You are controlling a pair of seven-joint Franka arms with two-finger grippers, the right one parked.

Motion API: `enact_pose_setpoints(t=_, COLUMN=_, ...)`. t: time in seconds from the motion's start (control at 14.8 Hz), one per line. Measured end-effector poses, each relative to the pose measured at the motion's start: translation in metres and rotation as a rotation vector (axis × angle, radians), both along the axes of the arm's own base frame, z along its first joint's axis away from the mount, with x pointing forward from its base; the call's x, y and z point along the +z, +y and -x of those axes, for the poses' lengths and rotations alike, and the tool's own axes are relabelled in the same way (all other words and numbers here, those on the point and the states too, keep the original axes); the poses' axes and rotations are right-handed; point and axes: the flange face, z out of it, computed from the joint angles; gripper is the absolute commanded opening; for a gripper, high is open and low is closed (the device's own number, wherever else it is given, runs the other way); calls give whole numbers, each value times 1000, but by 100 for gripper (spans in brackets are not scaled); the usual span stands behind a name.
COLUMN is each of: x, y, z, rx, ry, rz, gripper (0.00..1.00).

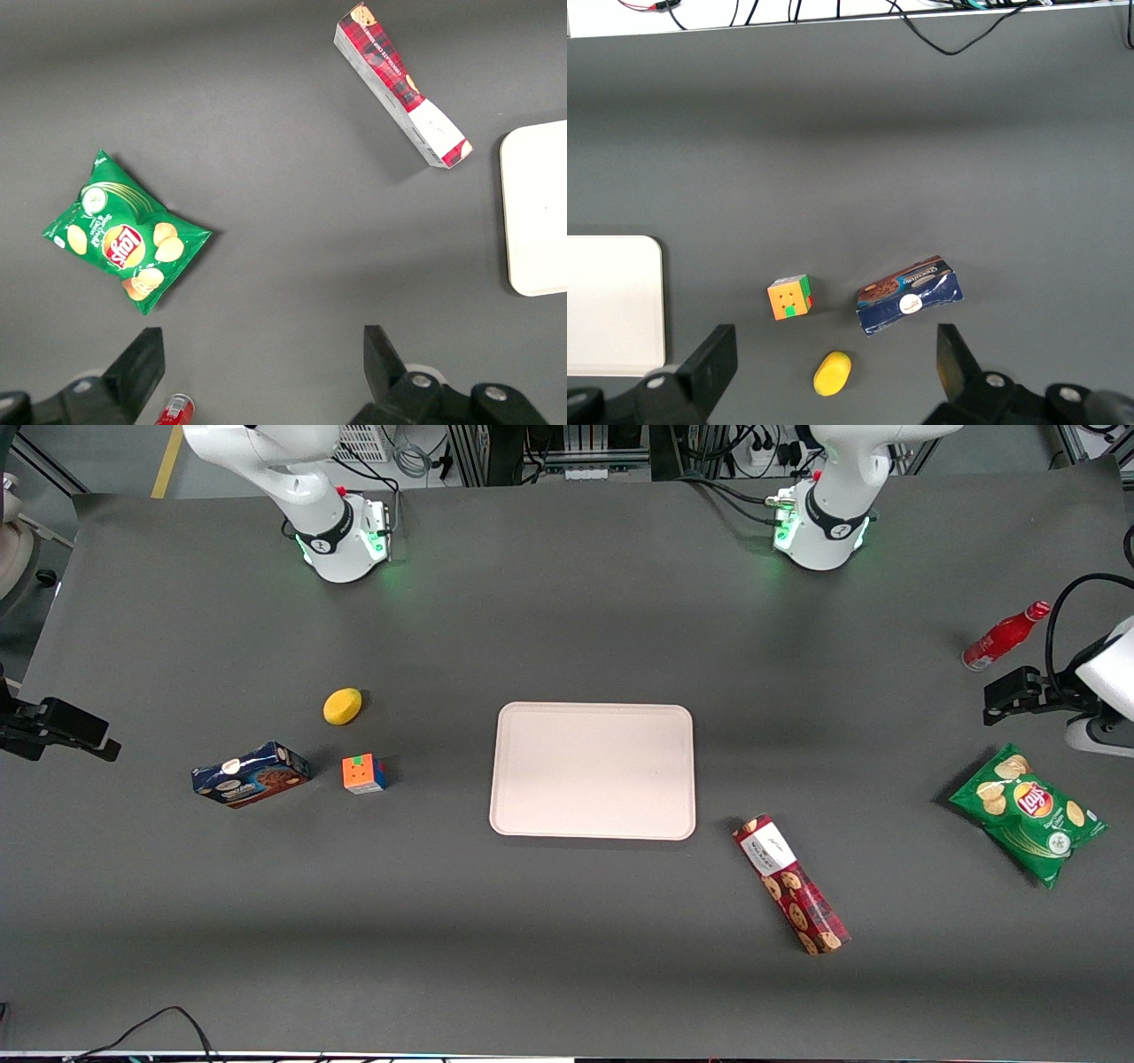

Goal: Place red cookie box on tray
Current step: 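Move the left gripper toward the red plaid cookie box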

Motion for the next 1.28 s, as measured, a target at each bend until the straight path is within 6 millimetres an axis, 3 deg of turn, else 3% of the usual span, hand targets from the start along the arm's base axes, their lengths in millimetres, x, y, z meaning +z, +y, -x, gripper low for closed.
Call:
enact_pose_setpoints(t=0.34, x=-2, y=0, z=-1, rx=1, ry=4, rz=5, gripper=100)
enact_pose_setpoints(t=0.47, x=-11, y=-2, z=-4, rx=26, ry=18, rz=28, gripper=100)
enact_pose_setpoints(t=0.61, x=-23, y=-5, z=-9, rx=55, ry=38, rz=43, gripper=90)
enact_pose_setpoints(t=0.74, x=-35, y=-11, z=-13, rx=76, ry=59, rz=65, gripper=94)
enact_pose_setpoints(t=0.95, x=-56, y=-32, z=-20, rx=190, ry=98, rz=99, gripper=94)
enact_pose_setpoints(t=1.28, x=-123, y=-90, z=-49, rx=431, ry=119, rz=113, gripper=95)
